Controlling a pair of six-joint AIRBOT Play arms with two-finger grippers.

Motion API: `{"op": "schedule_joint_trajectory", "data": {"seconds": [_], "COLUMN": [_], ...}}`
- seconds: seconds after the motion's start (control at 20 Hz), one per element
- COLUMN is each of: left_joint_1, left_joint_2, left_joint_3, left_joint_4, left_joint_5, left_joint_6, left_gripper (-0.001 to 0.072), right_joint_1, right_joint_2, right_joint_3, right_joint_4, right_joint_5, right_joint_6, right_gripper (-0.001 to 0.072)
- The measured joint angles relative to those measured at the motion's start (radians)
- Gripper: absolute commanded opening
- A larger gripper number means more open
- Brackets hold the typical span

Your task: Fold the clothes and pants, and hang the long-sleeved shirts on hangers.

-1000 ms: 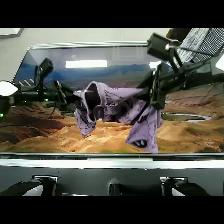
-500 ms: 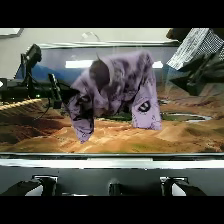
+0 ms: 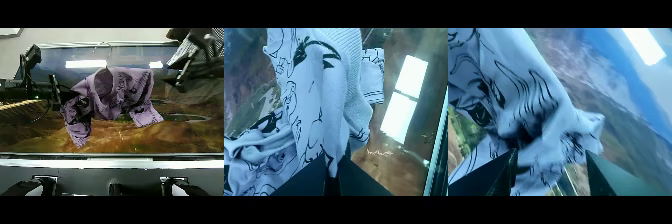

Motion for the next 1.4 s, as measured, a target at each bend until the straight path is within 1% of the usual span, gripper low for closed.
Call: {"op": "schedule_joint_trajectory", "data": {"seconds": [0.15, 0.35, 0.45, 0.5, 0.55, 0.6, 0.7, 0.75, 0.85, 0.9, 0.95, 1.0, 1.05, 1.1, 1.15, 1.2, 1.4], "left_joint_1": [0.000, 0.000, 0.000, 0.000, 0.000, 0.000, 0.000, 0.000, 0.000, 0.000, 0.000, -0.001, 0.000, 0.003, 0.005, 0.009, 0.033], "left_joint_2": [0.000, -0.005, -0.006, -0.006, -0.006, -0.006, -0.006, -0.006, -0.006, -0.006, -0.006, -0.007, -0.006, -0.006, -0.007, -0.006, -0.006], "left_joint_3": [0.000, 0.000, 0.000, 0.000, 0.000, 0.000, 0.000, 0.000, 0.000, 0.000, 0.000, 0.000, 0.001, 0.000, 0.000, 0.000, 0.000], "left_joint_4": [0.000, 0.000, 0.000, 0.000, 0.000, 0.000, 0.002, 0.003, 0.006, 0.006, 0.005, -0.012, -0.008, -0.004, -0.007, -0.007, -0.002], "left_joint_5": [-0.002, -0.003, -0.003, -0.003, -0.003, -0.003, -0.006, -0.006, -0.006, -0.007, -0.002, 0.011, 0.007, 0.014, 0.026, 0.045, 0.189], "left_joint_6": [0.000, 0.000, 0.000, 0.000, 0.000, -0.001, -0.002, -0.007, -0.003, 0.000, 0.002, 0.000, 0.000, -0.011, -0.031, -0.060, -0.198], "left_gripper": [0.0022, 0.0022, 0.0022, 0.0022, 0.0022, 0.0022, 0.0023, 0.0024, 0.0030, 0.0084, 0.0223, 0.0335, 0.0336, 0.0357, 0.0471, 0.0546, 0.0556], "right_joint_1": [0.046, 0.068, 0.072, 0.073, 0.074, 0.074, 0.075, 0.075, 0.075, 0.074, 0.075, 0.076, 0.078, 0.077, 0.076, 0.076, 0.069], "right_joint_2": [-0.052, -0.099, -0.126, -0.141, -0.154, -0.167, -0.183, -0.187, -0.188, -0.185, -0.178, -0.167, -0.152, -0.135, -0.116, -0.091, 0.024], "right_joint_3": [0.000, 0.000, 0.000, 0.000, 0.000, 0.000, 0.000, 0.000, 0.000, 0.000, -0.001, -0.001, -0.001, -0.001, -0.001, -0.001, -0.001], "right_joint_4": [0.006, 0.062, 0.085, 0.094, 0.105, 0.116, 0.130, 0.130, 0.139, 0.138, 0.142, 0.157, 0.156, 0.151, 0.130, 0.117, 0.038], "right_joint_5": [-0.047, -0.119, -0.129, -0.129, -0.121, -0.108, -0.078, -0.056, -0.026, -0.005, 0.014, 0.050, 0.067, 0.068, 0.069, 0.071, 0.052], "right_joint_6": [-0.026, -0.044, -0.048, -0.049, -0.051, -0.052, -0.058, -0.062, -0.059, -0.056, -0.052, -0.047, -0.034, -0.014, 0.007, 0.030, 0.121], "right_gripper": [0.0503, 0.0503, 0.0500, 0.0466, 0.0389, 0.0201, 0.0049, 0.0033, 0.0030, 0.0029, 0.0027, 0.0026, 0.0026, 0.0026, 0.0026, 0.0026, 0.0026]}}
